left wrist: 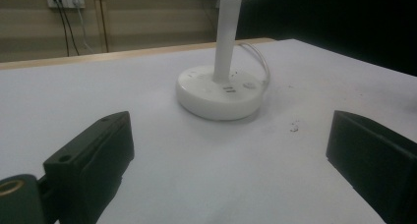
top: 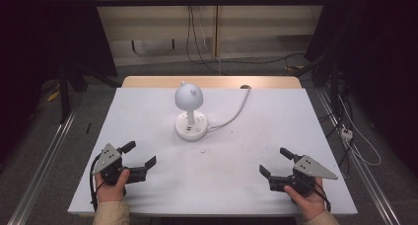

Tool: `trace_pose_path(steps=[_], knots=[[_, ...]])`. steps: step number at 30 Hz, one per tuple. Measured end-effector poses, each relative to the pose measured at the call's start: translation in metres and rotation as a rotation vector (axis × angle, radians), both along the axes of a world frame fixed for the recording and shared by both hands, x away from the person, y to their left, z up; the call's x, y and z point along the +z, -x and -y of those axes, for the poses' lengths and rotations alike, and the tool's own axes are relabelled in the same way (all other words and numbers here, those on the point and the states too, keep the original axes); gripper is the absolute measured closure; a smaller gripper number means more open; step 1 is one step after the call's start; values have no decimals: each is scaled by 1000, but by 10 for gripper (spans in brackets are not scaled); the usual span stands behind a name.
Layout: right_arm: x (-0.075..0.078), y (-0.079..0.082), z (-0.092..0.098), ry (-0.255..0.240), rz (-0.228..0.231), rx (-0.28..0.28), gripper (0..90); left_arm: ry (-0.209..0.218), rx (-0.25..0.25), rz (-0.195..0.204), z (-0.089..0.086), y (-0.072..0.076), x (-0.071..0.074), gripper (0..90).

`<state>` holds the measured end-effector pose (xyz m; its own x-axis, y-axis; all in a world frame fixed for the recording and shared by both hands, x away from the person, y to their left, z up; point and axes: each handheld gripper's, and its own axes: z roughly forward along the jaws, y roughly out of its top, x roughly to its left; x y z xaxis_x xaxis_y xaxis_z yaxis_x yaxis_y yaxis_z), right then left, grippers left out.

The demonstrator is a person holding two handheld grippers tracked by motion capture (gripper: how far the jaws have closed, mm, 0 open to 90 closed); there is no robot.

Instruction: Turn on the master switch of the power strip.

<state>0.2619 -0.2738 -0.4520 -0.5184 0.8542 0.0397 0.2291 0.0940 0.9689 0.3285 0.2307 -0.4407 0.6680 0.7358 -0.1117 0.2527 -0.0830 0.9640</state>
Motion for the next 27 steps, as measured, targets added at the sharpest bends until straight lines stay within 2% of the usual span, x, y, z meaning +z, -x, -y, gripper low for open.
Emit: trace_pose_path(steps=[16, 27], knots=[[1, -7, -7, 7, -4, 4, 53, 9, -13, 7, 2, 0, 1, 38], [4, -20, -15, 22, -12, 3, 54, 11, -17, 11, 3, 0, 1, 38]])
